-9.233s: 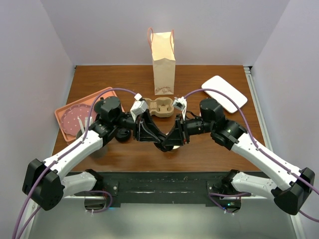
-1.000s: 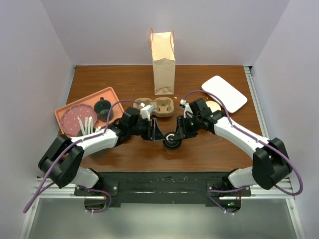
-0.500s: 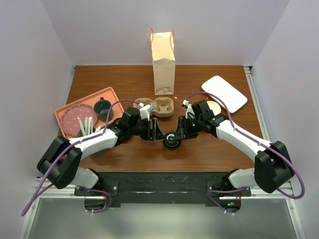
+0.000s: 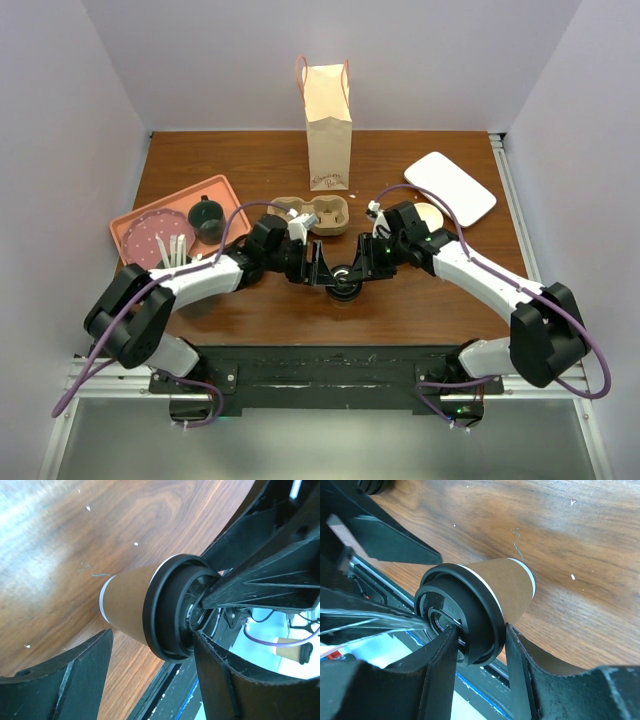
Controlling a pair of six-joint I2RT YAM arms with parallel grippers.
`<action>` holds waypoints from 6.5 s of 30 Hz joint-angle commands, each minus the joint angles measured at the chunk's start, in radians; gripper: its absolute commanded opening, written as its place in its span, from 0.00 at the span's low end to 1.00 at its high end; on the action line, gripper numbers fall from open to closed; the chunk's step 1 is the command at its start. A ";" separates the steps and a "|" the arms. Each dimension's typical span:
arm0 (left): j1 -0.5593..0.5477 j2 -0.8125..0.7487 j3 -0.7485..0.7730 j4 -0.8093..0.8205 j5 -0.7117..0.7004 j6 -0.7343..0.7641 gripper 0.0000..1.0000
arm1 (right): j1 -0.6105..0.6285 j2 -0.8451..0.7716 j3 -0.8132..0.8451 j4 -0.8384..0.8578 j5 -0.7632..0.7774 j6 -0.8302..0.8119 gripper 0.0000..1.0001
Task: Pack the takeout coffee
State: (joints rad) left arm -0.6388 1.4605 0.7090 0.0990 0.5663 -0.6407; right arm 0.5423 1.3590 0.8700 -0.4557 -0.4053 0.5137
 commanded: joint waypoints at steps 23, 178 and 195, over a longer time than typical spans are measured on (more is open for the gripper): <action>-0.010 0.115 0.033 -0.082 -0.075 0.095 0.57 | -0.076 -0.101 0.139 -0.193 0.102 -0.012 0.53; -0.012 0.124 0.130 -0.289 -0.192 0.105 0.58 | -0.068 0.002 -0.034 -0.032 0.037 -0.044 0.51; -0.015 -0.028 0.378 -0.485 -0.298 0.138 0.67 | -0.068 -0.046 0.133 -0.190 0.082 -0.067 0.63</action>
State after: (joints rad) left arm -0.6567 1.5074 0.9482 -0.2756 0.3378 -0.5468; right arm 0.4713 1.3346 0.8764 -0.5175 -0.3882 0.4873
